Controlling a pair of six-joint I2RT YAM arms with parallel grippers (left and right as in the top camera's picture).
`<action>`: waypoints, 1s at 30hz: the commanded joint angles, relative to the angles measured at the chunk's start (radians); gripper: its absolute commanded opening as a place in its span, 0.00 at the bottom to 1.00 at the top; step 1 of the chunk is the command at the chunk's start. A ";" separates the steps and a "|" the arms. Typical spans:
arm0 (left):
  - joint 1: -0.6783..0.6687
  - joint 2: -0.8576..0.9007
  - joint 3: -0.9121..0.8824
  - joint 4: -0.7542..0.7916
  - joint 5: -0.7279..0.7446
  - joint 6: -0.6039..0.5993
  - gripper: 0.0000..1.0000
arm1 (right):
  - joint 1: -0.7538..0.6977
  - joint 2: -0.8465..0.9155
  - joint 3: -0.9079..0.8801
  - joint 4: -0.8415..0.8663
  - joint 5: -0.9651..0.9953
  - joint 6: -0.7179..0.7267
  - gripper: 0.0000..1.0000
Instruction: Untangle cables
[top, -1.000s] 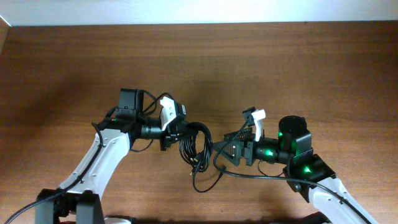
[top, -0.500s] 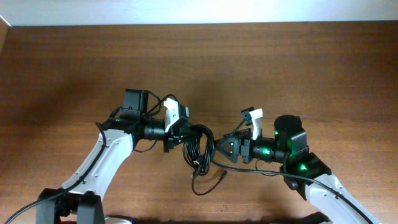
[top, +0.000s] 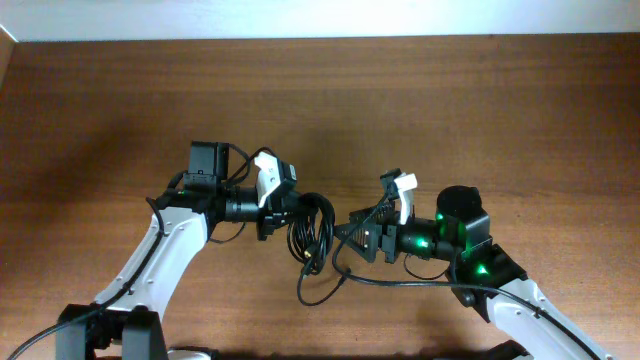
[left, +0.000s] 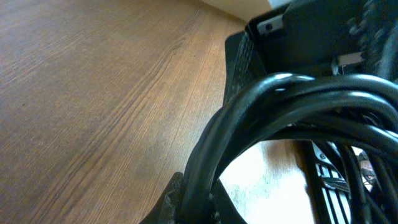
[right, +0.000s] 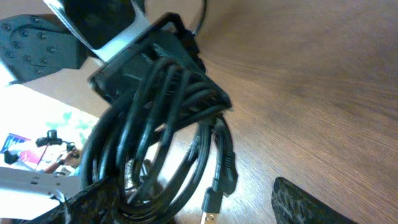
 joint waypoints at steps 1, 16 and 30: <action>0.001 -0.017 0.015 0.003 -0.003 -0.013 0.00 | 0.013 -0.003 0.017 0.060 -0.083 0.026 0.77; -0.030 -0.017 0.015 0.002 0.000 -0.014 0.00 | 0.014 -0.002 0.017 0.048 -0.061 0.048 0.48; -0.030 -0.017 0.015 -0.005 0.000 -0.013 0.01 | 0.014 0.098 0.017 0.047 0.024 0.048 0.04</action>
